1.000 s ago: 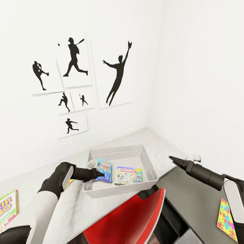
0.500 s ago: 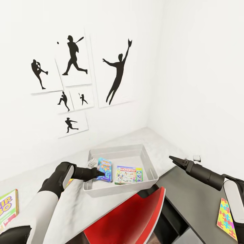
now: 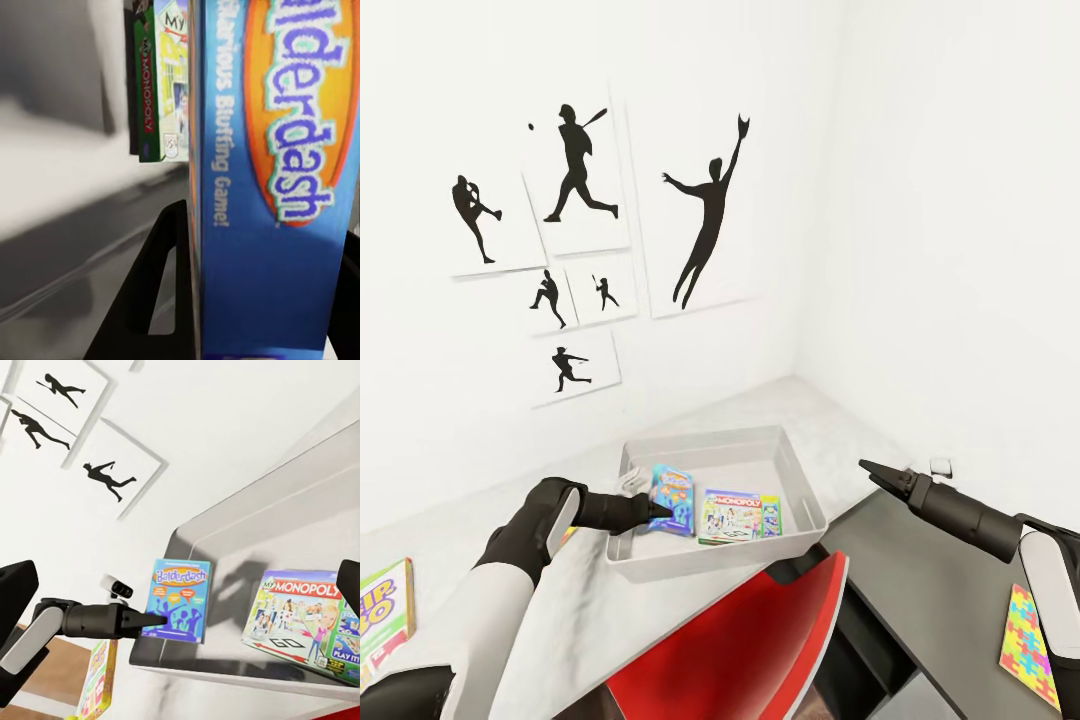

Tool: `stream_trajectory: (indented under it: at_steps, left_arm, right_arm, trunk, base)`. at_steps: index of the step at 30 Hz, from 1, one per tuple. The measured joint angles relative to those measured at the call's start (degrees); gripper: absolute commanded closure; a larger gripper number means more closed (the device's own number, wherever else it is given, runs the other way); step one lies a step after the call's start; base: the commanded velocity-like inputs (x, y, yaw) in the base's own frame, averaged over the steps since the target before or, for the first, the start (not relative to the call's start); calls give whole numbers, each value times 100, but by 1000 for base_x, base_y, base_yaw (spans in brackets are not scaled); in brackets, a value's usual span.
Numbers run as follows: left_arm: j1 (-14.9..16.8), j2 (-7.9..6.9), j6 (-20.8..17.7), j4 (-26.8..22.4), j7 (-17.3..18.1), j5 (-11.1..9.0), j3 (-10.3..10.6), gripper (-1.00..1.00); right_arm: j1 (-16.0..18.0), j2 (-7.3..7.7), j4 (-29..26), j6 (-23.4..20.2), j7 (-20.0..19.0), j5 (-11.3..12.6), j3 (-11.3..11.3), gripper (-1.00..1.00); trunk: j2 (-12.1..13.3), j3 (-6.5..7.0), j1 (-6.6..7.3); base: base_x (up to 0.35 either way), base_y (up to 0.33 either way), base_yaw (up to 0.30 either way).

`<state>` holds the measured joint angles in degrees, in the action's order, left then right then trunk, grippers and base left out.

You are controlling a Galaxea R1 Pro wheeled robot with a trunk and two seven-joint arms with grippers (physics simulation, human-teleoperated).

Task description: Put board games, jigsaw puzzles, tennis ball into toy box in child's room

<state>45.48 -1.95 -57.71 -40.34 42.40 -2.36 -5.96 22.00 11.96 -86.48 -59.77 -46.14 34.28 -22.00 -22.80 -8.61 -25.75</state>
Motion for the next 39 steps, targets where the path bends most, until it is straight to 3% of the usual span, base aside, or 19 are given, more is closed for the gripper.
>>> stream_trajectory:
  at_steps: [28,29,39]
  left_arm:
    - [0,114,5,0,-8,47,10,100]
    - [0,115,5,2,-11,48,10,-100]
    - [0,100,5,1,15,40,4,-100]
  right_arm:
    - [0,0,0,0,-4,9,0,-100]
    - [0,0,0,0,-4,9,0,-100]
    - [0,0,0,0,0,9,0,-100]
  trunk:
    - [0,0,0]
    - [0,0,0]
    - [0,0,0]
  base:
    - [0,0,0]
    - [0,0,0]
    - [0,0,0]
